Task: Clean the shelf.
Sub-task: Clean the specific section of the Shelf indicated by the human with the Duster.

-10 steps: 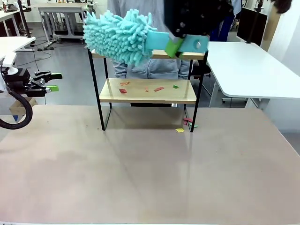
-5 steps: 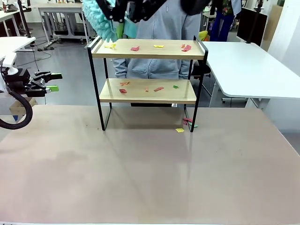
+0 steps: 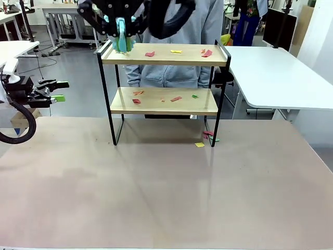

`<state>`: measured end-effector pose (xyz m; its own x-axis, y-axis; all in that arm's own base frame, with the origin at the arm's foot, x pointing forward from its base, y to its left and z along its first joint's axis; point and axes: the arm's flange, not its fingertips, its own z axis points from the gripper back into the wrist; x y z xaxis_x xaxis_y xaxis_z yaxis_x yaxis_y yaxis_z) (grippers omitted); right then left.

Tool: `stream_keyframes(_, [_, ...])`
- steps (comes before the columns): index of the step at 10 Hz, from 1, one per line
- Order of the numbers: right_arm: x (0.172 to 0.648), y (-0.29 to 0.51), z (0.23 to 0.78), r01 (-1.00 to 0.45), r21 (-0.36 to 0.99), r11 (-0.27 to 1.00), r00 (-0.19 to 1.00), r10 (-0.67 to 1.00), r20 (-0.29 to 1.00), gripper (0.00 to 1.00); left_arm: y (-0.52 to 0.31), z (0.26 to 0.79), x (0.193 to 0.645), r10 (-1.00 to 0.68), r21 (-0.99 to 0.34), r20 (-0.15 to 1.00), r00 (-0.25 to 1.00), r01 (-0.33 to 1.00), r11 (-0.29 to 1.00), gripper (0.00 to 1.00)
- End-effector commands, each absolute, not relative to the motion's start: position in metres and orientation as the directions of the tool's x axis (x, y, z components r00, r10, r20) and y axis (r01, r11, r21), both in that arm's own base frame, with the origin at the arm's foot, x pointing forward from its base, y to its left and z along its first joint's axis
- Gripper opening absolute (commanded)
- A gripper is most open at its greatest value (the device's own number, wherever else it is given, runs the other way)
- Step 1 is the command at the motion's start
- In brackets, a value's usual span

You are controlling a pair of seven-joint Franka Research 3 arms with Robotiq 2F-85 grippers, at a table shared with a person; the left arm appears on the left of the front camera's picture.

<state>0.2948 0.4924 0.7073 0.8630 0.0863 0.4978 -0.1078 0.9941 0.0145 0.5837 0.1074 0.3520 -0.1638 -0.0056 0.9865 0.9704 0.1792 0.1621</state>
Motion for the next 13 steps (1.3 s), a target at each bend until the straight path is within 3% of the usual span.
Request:
stream_keyframes(1, [0.315,0.545,0.736,-0.065,0.015,0.998,0.876,0.050,0.479,0.13,0.107,0.356,0.581,-0.004,0.167,0.986,-0.169,0.969,0.181,1.00])
stream_keyframes(7, [0.354,0.561,0.731,0.019,0.036,0.999,0.857,-0.035,0.514,0.13,0.107,0.356,0.581,-0.004,0.167,0.986,-0.169,0.969,0.181,1.00])
stream_keyframes(13, [0.374,0.552,0.697,0.055,0.055,0.997,0.900,-0.073,0.429,0.13,0.107,0.356,0.581,-0.004,0.167,0.986,-0.169,0.969,0.181,1.00])
